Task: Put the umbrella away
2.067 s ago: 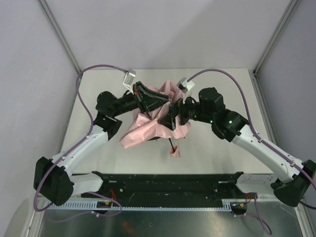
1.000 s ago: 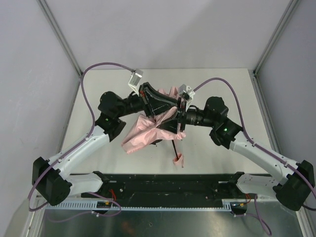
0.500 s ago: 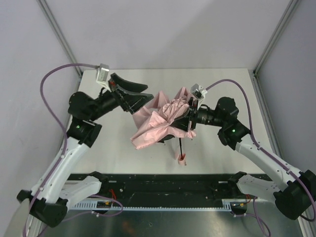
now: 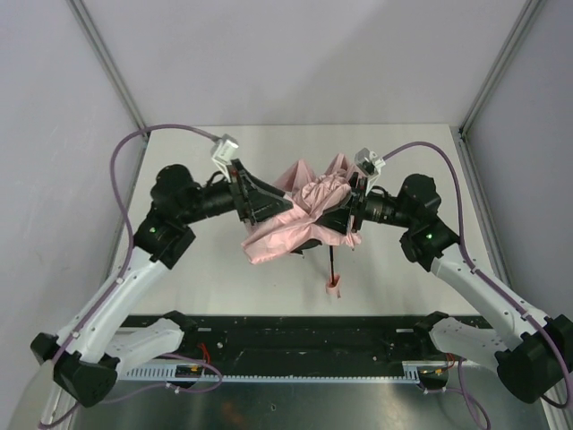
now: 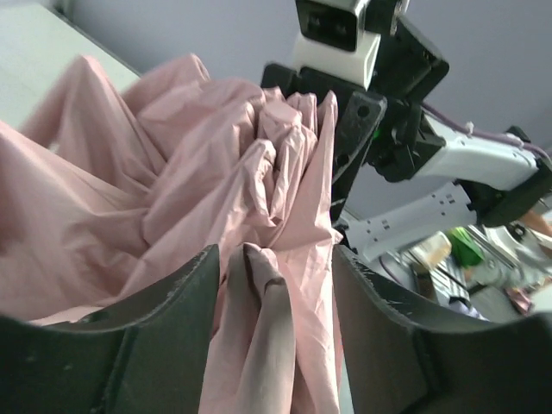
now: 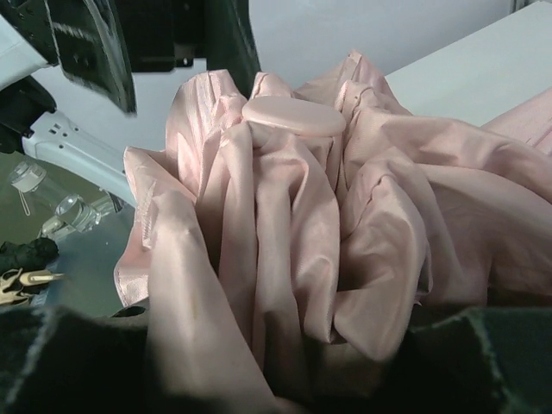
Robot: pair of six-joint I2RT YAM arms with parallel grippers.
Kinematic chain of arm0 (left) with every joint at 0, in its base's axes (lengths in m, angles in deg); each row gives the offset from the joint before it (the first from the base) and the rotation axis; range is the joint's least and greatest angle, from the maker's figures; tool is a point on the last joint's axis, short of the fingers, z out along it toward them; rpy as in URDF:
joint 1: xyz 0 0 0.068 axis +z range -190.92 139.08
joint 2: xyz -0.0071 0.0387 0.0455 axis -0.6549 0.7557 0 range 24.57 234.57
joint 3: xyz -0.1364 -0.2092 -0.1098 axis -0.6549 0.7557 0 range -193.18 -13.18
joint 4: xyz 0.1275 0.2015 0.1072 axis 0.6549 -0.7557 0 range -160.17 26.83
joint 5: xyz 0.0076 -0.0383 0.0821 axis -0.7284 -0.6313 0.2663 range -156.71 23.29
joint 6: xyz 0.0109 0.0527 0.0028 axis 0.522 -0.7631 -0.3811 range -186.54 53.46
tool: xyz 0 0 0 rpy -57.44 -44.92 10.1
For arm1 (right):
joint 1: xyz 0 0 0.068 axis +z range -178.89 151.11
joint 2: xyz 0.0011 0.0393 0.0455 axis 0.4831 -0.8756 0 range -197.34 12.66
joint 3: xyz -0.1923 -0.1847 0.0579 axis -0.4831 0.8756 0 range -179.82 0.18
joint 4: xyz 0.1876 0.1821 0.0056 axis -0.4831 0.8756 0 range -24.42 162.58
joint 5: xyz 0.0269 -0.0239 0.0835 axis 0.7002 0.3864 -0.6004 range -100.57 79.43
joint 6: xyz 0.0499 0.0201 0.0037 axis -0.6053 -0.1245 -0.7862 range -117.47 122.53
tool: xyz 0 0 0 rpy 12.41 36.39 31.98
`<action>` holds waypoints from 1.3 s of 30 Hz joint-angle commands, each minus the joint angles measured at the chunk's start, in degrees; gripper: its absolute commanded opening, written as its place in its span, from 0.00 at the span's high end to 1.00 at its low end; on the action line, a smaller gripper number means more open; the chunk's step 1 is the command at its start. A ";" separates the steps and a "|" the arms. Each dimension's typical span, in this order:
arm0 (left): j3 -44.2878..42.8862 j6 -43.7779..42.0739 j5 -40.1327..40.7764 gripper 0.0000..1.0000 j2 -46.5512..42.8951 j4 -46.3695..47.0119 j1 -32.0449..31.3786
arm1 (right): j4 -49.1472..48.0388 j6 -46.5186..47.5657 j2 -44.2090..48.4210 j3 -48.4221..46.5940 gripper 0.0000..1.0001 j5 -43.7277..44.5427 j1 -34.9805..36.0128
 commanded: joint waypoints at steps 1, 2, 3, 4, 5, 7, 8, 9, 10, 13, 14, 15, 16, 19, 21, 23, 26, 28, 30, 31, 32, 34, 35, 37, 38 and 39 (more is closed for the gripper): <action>-1.02 -1.40 -1.85 0.46 3.22 -0.50 -4.18 | -4.78 -0.74 0.49 -1.29 1.00 -0.77 -0.22; -1.47 -1.56 -1.58 0.51 4.10 -0.50 -5.05 | -4.84 -0.87 0.38 -1.29 1.00 -1.20 -0.18; -2.04 -1.95 -1.13 0.56 4.98 -0.46 -6.01 | -4.73 -0.85 0.28 -1.29 1.00 -1.72 -0.15; -2.90 -2.45 -0.60 0.63 5.99 -0.39 -6.98 | -4.51 -0.66 0.14 -1.29 1.00 -2.24 -0.06; -4.21 -2.79 -0.16 0.73 7.34 -0.23 -7.94 | -4.22 -0.39 -0.02 -1.29 1.00 -2.77 0.21; -6.55 -3.20 0.26 0.85 9.95 0.22 -9.68 | -3.91 -0.08 -0.44 -1.29 1.00 -3.95 0.75; -7.48 -3.51 0.40 0.88 11.07 0.74 -10.57 | -4.14 -0.36 -0.75 -1.29 1.00 -4.94 0.88; -7.95 -3.80 0.47 0.90 11.89 2.14 -11.41 | -4.69 -0.95 -1.03 -1.29 1.00 -6.09 0.94; -7.79 -3.86 0.55 0.91 12.35 4.16 -12.01 | -5.32 -1.63 -1.22 -1.29 1.00 -6.98 1.07; -5.60 -2.11 1.26 0.94 12.19 12.04 -12.66 | -6.80 -3.41 -1.30 -1.29 0.97 -8.84 1.15; -4.72 -1.43 1.60 0.95 11.97 14.25 -12.85 | -7.26 -3.96 -1.22 -1.29 0.94 -9.23 1.12; -3.89 -0.96 1.82 0.95 11.64 16.23 -13.03 | -7.83 -4.46 -1.14 -1.29 0.91 -9.60 1.15; -3.25 -0.81 2.15 0.95 11.43 17.53 -13.48 | -8.47 -5.10 -1.05 -1.24 0.88 -9.79 1.21; -1.51 -1.14 3.72 0.97 10.54 20.11 -14.82 | -12.18 -8.73 -1.47 -1.27 0.75 -10.23 1.46; -0.30 -1.11 4.94 0.97 9.87 22.12 -15.81 | -15.44 -11.20 -2.39 -1.28 0.63 -10.24 2.11; 0.82 -0.69 6.45 0.97 9.46 24.36 -16.77 | -18.52 -12.65 -3.65 -1.29 0.55 -10.04 3.42; 1.94 -0.36 7.88 0.98 9.40 27.14 -17.95 | -21.47 -13.99 -5.67 -1.27 0.46 -9.49 5.31; 2.83 -0.37 8.66 0.99 9.23 29.41 -18.60 | -23.43 -15.26 -6.58 -1.28 0.44 -9.10 6.13; 3.45 -0.35 9.14 0.99 9.25 30.90 -19.09 | -24.60 -16.32 -6.83 -1.29 0.41 -8.28 6.51; 3.76 -0.20 9.41 1.00 9.36 31.37 -19.23 | -25.08 -16.48 -6.66 -1.29 0.40 -7.85 6.66; 4.04 0.14 9.55 1.00 9.59 31.83 -19.34 | -25.62 -16.70 -6.50 -1.29 0.40 -7.29 6.87; 4.50 1.18 9.19 1.00 10.49 33.02 -19.67 | -27.15 -17.47 -6.37 -1.29 0.40 -5.74 7.51; 4.68 1.62 8.95 1.00 10.99 33.62 -19.96 | -28.46 -18.20 -6.48 -1.29 0.43 -5.18 7.95; 4.72 1.97 8.40 1.00 11.69 34.33 -20.20 | -30.71 -19.50 -6.65 -1.29 0.69 -4.86 8.37; 4.79 1.93 8.56 1.00 11.59 34.40 -20.22 | -30.90 -19.61 -6.53 -1.29 0.84 -4.96 8.34; 4.82 1.95 8.55 0.97 11.19 34.31 -19.97 | -29.50 -18.87 -6.03 -1.29 0.92 -5.09 7.97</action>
